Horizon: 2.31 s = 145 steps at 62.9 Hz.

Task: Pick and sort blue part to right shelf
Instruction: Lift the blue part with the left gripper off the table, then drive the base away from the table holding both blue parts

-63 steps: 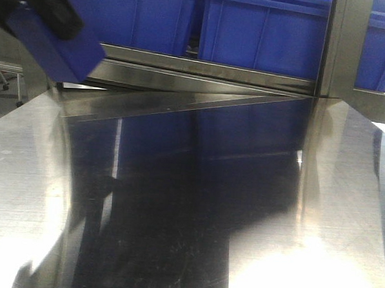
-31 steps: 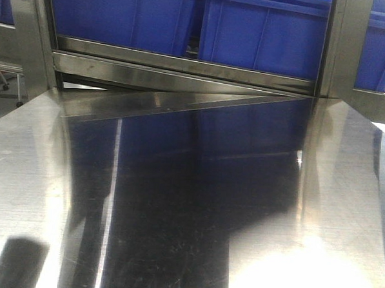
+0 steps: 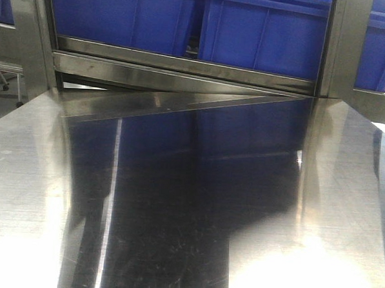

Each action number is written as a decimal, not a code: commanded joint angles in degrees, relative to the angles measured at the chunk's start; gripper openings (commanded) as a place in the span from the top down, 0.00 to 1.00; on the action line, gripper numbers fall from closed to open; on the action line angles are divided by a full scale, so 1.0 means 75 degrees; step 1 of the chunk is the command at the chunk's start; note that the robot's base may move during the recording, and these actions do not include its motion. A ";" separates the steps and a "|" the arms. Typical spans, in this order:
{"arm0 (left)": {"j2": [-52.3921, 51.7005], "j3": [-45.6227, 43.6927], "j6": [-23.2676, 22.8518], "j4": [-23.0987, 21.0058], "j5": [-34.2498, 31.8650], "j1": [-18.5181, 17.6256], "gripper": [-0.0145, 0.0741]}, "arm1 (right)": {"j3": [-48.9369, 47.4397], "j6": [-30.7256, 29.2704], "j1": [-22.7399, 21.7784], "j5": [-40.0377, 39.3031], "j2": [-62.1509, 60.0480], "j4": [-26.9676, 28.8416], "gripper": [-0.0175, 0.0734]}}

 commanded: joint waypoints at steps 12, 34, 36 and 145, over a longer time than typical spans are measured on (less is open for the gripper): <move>-0.0764 -0.0097 -0.0032 -0.0114 -0.0973 0.0012 0.46 | -0.0230 -0.0091 -0.0027 -0.0689 0.0056 -0.0096 0.37; -0.1061 -0.0113 -0.0032 0.0123 -0.0751 0.0012 0.46 | -0.0230 -0.0091 -0.0027 -0.0689 0.0056 -0.0096 0.37; -0.1132 -0.0141 -0.0032 0.0287 -0.0610 0.0012 0.46 | -0.0230 -0.0091 -0.0027 -0.0689 0.0056 -0.0096 0.37; -0.1420 -0.0228 -0.0032 0.0421 0.0018 0.0025 0.46 | -0.0230 -0.0091 -0.0027 -0.0689 0.0056 -0.0096 0.37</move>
